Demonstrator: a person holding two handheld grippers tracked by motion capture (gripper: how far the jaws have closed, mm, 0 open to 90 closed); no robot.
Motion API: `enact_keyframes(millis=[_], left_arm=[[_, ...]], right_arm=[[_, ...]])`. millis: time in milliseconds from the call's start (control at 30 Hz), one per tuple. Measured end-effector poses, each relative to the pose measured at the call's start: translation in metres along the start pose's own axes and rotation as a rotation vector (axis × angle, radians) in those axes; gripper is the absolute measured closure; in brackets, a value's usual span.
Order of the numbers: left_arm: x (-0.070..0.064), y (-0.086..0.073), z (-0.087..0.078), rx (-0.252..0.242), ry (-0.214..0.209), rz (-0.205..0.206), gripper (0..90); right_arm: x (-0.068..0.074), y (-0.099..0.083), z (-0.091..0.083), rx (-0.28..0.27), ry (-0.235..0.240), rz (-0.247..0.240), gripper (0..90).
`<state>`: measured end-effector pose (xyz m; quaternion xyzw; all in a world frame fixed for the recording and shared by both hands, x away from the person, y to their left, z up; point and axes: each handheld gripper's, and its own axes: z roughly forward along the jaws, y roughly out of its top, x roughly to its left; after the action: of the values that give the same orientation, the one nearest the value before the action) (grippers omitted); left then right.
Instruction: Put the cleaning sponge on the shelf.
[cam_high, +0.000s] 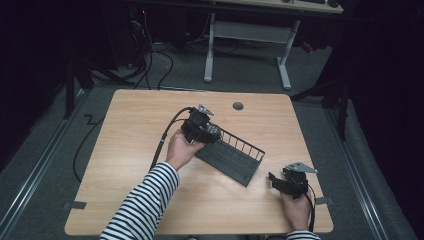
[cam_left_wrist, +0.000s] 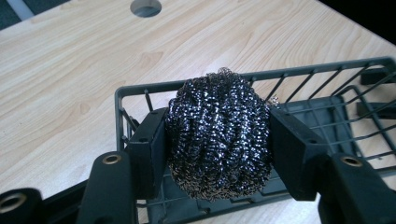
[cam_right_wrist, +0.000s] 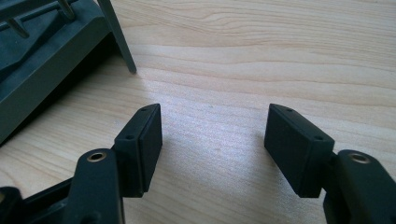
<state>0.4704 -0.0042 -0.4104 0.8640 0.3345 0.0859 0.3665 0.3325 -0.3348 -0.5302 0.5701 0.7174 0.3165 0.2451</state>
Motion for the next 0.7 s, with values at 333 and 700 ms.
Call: enact_keyframes(millis=[333, 700], left_arm=[[0.003, -0.004, 0.018, 0.040, 0.019, 0.000, 39.3], [0.009, -0.003, 0.006, -0.008, -0.027, -0.045, 23.7]], right_arm=[[0.000, 0.000, 0.000, 0.001, 0.000, 0.001, 36.9], [0.000, 0.000, 0.000, 0.000, 0.003, 0.003, 36.9]])
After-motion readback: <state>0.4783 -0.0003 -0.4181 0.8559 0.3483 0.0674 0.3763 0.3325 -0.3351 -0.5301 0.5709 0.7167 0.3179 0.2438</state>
